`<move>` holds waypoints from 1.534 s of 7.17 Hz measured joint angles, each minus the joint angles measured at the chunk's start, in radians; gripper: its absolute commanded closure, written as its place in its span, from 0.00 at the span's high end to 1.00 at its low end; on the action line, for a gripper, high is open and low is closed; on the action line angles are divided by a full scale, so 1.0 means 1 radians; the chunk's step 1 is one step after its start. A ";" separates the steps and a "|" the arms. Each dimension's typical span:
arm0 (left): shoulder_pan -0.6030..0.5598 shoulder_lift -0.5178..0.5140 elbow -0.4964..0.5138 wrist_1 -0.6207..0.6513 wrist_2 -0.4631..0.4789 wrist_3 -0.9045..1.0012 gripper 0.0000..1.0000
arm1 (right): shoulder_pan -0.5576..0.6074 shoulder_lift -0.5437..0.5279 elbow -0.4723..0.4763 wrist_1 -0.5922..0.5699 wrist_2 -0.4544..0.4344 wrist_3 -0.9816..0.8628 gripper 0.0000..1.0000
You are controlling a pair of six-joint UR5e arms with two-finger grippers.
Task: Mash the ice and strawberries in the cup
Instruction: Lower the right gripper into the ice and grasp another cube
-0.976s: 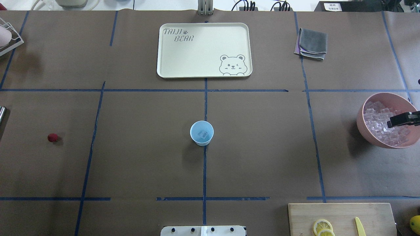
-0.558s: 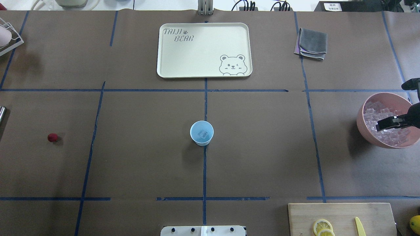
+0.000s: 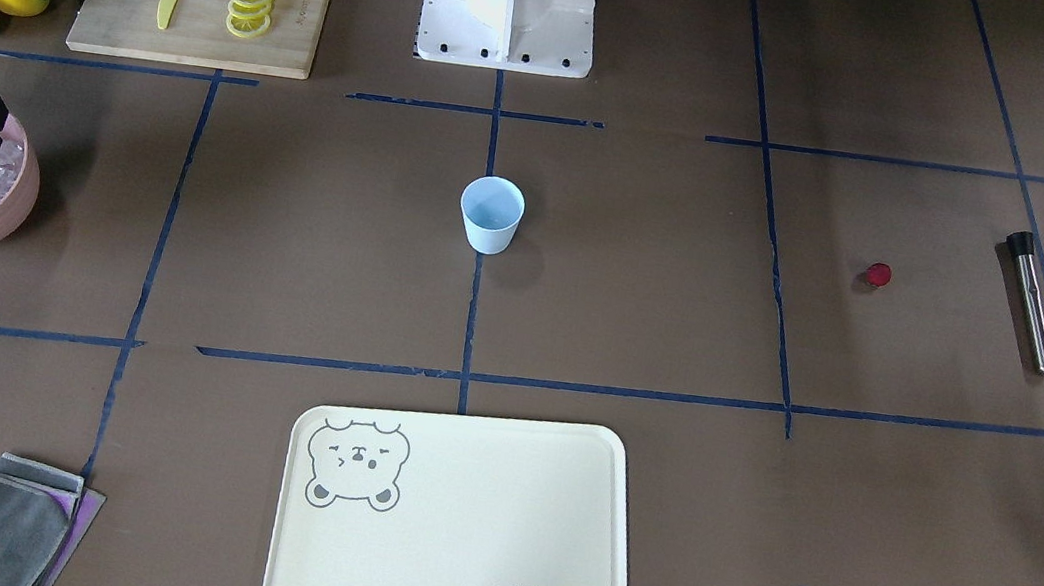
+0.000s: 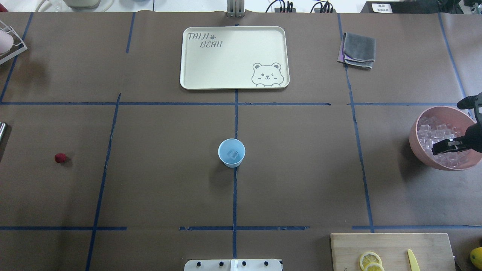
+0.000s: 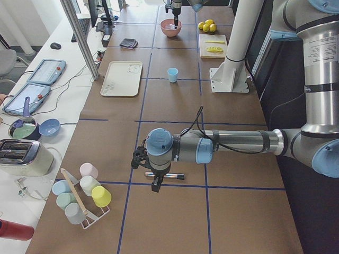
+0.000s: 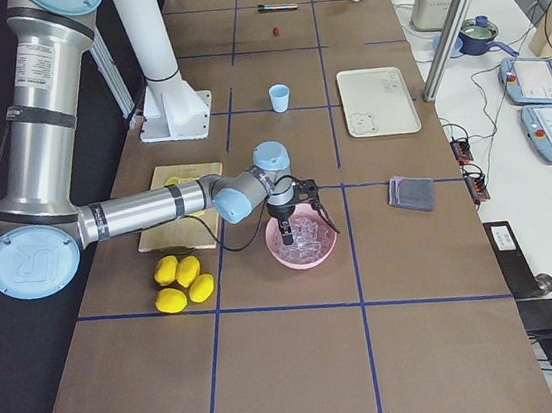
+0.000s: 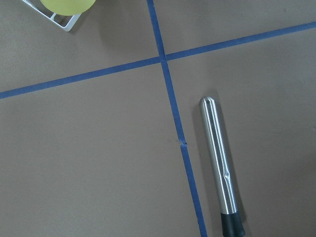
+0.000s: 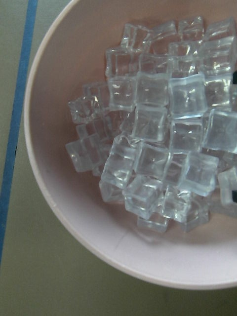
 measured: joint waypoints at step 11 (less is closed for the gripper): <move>0.001 0.002 -0.001 -0.002 -0.001 0.000 1.00 | 0.005 0.009 0.002 0.000 -0.026 -0.003 0.32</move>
